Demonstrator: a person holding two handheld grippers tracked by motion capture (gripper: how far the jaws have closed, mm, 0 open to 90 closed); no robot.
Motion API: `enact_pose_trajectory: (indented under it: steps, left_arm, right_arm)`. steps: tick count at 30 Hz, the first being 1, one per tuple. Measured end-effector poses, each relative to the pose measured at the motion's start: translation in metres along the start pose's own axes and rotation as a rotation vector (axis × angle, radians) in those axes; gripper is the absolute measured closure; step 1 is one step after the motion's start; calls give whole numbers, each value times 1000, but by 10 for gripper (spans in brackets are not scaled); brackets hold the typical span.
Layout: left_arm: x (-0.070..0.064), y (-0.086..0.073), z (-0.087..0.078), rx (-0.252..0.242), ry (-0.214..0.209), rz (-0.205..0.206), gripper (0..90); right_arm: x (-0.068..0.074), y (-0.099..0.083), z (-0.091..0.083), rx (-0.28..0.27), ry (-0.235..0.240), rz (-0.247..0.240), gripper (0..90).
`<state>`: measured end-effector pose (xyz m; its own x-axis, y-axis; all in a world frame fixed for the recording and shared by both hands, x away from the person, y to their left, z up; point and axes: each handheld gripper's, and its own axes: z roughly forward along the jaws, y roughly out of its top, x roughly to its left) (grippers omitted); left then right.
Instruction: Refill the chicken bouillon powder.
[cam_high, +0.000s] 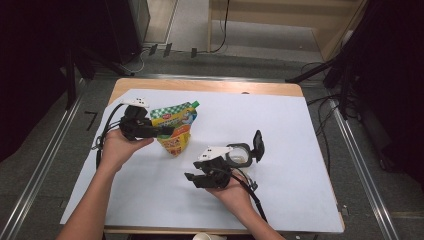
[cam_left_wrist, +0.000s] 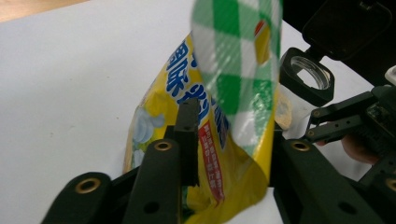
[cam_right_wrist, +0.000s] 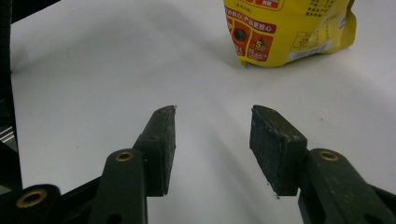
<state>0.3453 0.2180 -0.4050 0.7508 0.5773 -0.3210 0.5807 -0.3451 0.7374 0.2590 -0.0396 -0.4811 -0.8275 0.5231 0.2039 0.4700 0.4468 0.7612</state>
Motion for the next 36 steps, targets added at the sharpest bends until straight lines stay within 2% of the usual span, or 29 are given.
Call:
enact_pose_trajectory:
  steps: [1,3,6,9,12,14,17,26,33,36]
  left_arm:
    - [0,0,2,-13,4,0,774]
    - [0,-1,2,-23,18,11,813]
    - [1,-1,2,-26,16,18,878]
    - [1,0,2,-35,15,15,890]
    - [2,2,0,-45,30,-18,900]
    - [1,4,-2,-44,28,-35,900]
    - [-2,8,-4,-37,24,-34,900]
    - [-29,24,-23,-29,-39,23,900]
    - [-37,25,-27,-17,-86,30,900]
    - [-45,25,-30,-10,-111,35,900]
  right_arm:
    - [1,1,4,-3,6,4,514]
    - [2,1,8,-8,6,2,511]
    - [3,-1,10,-5,4,8,502]
    - [2,-2,11,3,11,12,493]
    - [0,-4,10,-17,10,16,482]
    - [-1,-5,9,-30,5,5,470]
    - [0,-6,8,-40,-8,-21,470]
    - [1,-10,10,-43,-10,-29,470]
    - [1,-12,14,-40,-6,6,487]
    - [0,-13,19,-32,-21,16,494]
